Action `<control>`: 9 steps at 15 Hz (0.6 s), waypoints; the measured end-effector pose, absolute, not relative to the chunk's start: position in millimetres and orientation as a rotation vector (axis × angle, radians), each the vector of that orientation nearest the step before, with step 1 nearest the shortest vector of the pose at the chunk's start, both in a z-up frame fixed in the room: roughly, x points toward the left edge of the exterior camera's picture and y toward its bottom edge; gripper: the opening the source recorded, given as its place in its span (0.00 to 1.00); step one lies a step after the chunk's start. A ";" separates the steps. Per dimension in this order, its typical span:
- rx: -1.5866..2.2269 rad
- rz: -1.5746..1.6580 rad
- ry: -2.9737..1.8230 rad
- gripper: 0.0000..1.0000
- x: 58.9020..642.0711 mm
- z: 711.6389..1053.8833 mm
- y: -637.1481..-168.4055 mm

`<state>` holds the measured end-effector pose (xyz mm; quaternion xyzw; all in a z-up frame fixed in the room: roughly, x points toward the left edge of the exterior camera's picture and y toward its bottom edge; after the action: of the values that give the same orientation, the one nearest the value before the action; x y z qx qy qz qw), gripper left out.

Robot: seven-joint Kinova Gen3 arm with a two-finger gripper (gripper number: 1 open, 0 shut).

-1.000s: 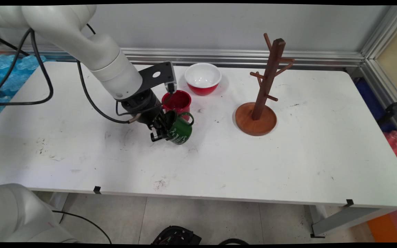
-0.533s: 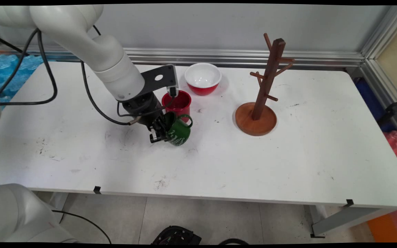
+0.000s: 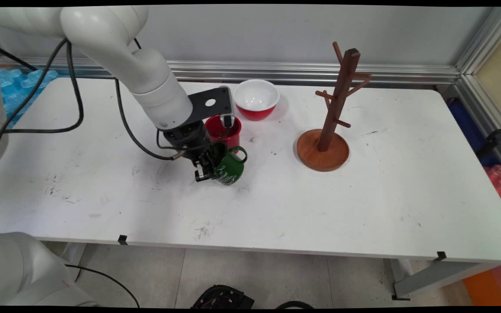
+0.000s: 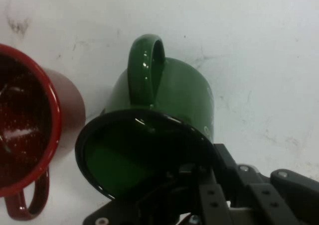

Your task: Place the picked object on the table

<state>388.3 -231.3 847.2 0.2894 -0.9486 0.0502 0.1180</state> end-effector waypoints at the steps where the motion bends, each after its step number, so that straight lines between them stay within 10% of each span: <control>1: 0.844 0.150 -2.779 0.00 386.9 846.5 -232.5; 4: 0.834 0.157 -2.787 0.00 383.7 844.8 -235.7; 5: 0.831 0.160 -2.789 1.00 382.6 844.4 -236.8; 9: 0.818 0.168 -2.795 1.00 378.8 843.3 -240.3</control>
<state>378.8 -240.3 843.3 0.2786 -0.9522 0.0571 0.1120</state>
